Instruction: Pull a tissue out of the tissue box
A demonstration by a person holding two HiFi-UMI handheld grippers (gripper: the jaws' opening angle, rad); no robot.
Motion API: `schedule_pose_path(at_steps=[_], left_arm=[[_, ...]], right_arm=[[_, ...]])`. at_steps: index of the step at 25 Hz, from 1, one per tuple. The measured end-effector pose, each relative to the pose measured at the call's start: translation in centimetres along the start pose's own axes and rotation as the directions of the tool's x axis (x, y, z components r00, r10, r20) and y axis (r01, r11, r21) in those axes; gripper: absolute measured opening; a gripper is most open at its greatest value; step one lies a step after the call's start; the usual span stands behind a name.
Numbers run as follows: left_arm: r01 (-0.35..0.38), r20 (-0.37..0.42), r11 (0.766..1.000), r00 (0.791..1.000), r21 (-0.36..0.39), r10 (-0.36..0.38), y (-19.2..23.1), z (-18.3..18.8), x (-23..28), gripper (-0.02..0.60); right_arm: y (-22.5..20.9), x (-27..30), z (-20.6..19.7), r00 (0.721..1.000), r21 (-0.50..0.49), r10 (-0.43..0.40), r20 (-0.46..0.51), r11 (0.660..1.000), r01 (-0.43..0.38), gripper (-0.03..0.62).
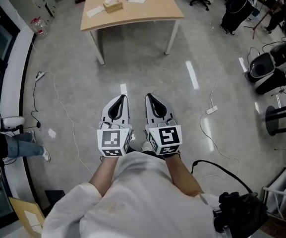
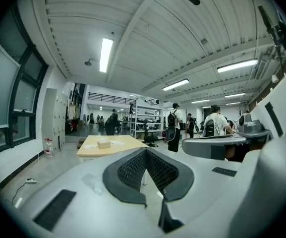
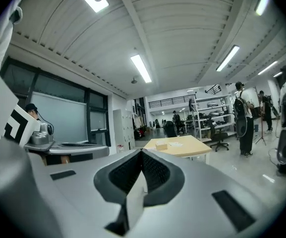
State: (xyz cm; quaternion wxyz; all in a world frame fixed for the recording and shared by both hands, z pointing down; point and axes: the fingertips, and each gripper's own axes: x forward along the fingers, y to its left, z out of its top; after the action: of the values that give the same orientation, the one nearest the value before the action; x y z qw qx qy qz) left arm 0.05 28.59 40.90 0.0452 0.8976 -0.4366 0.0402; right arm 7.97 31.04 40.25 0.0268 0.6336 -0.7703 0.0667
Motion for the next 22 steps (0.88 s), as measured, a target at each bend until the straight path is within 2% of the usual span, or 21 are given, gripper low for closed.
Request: schedule_pose_path(at_steps=[4, 8, 14, 22], left_arm=[[-0.039, -0.011, 0.999, 0.999, -0.007, 0.039, 1.4, -0.2, 2.9, 0.000], [-0.034, -0.013, 0.999, 0.999, -0.016, 0.034, 3.2, -0.5, 6.5, 0.000], [0.028, 0.000, 0.999, 1.000, -0.027, -0.028, 5.9, -0.6, 14.1, 0.000], [0.073, 0.085, 0.996, 0.994, -0.044, -0.069, 12.6, 4.5, 22.3, 0.000]], right_arm=[[-0.4, 3.3, -0.6, 0.998, 0.002, 0.061, -0.025, 0.998, -0.061, 0.000], [-1.8, 7.2, -1.0, 0.998, 0.007, 0.059, -0.036, 0.998, -0.059, 0.000], [-6.1, 13.8, -1.1, 0.999, -0.011, -0.020, -0.042, 1.000, 0.019, 0.000], [-9.1, 23.9, 4.1, 0.991, -0.080, -0.132, 0.015, 0.988, 0.132, 0.000]])
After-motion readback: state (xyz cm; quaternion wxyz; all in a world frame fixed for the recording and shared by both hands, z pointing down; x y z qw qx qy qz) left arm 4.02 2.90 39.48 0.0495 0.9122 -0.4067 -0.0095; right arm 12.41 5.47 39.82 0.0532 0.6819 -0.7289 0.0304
